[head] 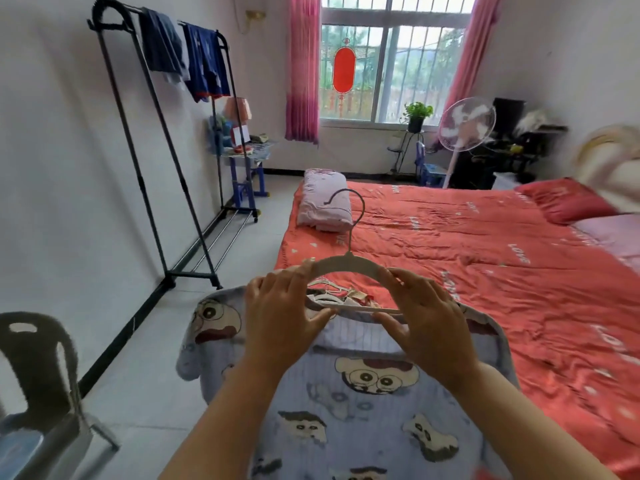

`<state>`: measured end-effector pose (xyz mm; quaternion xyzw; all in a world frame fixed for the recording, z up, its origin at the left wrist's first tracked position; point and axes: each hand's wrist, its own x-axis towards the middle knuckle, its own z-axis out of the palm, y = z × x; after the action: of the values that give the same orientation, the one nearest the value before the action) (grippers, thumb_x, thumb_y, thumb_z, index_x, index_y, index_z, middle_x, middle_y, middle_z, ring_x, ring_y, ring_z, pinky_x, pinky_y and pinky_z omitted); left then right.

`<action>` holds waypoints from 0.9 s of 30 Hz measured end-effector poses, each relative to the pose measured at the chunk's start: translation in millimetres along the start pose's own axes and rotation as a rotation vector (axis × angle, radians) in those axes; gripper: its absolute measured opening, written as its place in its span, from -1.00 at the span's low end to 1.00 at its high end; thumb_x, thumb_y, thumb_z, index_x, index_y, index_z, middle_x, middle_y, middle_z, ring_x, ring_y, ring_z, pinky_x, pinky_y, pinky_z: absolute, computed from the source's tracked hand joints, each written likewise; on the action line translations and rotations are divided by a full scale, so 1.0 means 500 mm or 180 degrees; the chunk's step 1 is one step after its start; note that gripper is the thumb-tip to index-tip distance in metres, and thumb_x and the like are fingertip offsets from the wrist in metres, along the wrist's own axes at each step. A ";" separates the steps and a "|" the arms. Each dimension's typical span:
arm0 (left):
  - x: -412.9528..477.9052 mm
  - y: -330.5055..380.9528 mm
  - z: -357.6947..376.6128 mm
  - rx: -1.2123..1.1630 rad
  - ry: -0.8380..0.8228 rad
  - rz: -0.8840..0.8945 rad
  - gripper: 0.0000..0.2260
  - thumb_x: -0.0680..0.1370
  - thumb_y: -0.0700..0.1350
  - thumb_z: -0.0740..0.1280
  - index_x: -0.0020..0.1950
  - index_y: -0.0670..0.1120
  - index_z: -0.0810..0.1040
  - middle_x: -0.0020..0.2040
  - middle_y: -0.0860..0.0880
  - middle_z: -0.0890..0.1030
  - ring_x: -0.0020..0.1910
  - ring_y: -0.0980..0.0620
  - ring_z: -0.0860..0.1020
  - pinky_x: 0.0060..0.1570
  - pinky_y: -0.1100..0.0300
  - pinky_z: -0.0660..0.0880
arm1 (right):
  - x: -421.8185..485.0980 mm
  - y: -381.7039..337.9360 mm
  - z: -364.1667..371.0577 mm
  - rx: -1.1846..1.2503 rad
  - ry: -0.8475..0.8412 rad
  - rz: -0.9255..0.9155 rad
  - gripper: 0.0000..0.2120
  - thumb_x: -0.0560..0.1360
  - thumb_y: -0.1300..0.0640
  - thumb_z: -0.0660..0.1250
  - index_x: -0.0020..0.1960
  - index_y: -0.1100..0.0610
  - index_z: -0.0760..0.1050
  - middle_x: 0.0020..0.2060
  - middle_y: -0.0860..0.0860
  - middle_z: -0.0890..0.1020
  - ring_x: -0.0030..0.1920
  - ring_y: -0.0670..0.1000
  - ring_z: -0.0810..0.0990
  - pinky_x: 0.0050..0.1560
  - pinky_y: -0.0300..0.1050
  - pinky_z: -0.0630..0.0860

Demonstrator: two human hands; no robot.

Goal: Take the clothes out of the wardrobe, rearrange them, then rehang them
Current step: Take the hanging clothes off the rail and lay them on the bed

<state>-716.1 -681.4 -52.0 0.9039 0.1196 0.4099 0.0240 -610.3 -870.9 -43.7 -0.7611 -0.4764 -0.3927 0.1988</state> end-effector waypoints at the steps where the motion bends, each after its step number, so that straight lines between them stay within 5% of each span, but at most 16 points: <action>1: 0.018 -0.007 0.020 -0.0007 -0.0031 0.0032 -0.26 0.19 0.16 0.55 0.26 -0.12 0.42 -0.04 -0.08 0.63 -0.08 -0.11 0.60 -0.02 -0.07 0.46 | 0.008 0.015 0.019 -0.0027 -0.0021 0.0029 -0.26 0.21 0.05 0.59 0.31 0.17 0.40 0.07 0.10 0.59 0.02 0.02 0.44 -0.07 -0.04 0.57; 13: 0.211 -0.128 0.378 0.0019 -0.0550 -0.0266 -0.23 0.16 0.16 0.57 0.27 -0.13 0.46 -0.04 -0.08 0.64 -0.06 -0.09 0.61 0.03 -0.08 0.45 | 0.105 0.247 0.394 0.0420 -0.0253 0.0225 -0.32 0.25 0.03 0.57 0.30 0.16 0.42 0.08 0.09 0.57 0.04 0.03 0.49 0.00 -0.06 0.54; 18: 0.270 -0.186 0.558 0.0031 -0.0885 -0.0479 -0.23 0.14 0.15 0.58 0.25 -0.12 0.45 -0.05 -0.05 0.64 -0.09 -0.07 0.61 0.01 -0.06 0.45 | 0.123 0.350 0.592 0.0723 -0.0681 0.0408 -0.43 0.32 -0.03 0.40 0.28 0.16 0.48 0.08 0.07 0.57 0.04 0.01 0.48 -0.01 -0.05 0.55; 27: 0.290 -0.283 0.833 0.0089 -0.1641 -0.0849 -0.27 0.22 0.16 0.55 0.30 -0.10 0.47 0.03 -0.02 0.62 0.02 -0.08 0.58 0.11 -0.07 0.43 | 0.086 0.452 0.887 0.1072 -0.1253 0.0629 -0.36 0.24 0.09 0.58 0.26 0.20 0.49 0.04 0.11 0.59 -0.04 0.10 0.58 -0.06 -0.03 0.57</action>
<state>-340.6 -487.4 -241.6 0.9548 0.2329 0.1582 0.0948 -219.9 -651.6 -265.1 -0.8217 -0.4879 -0.1313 0.2635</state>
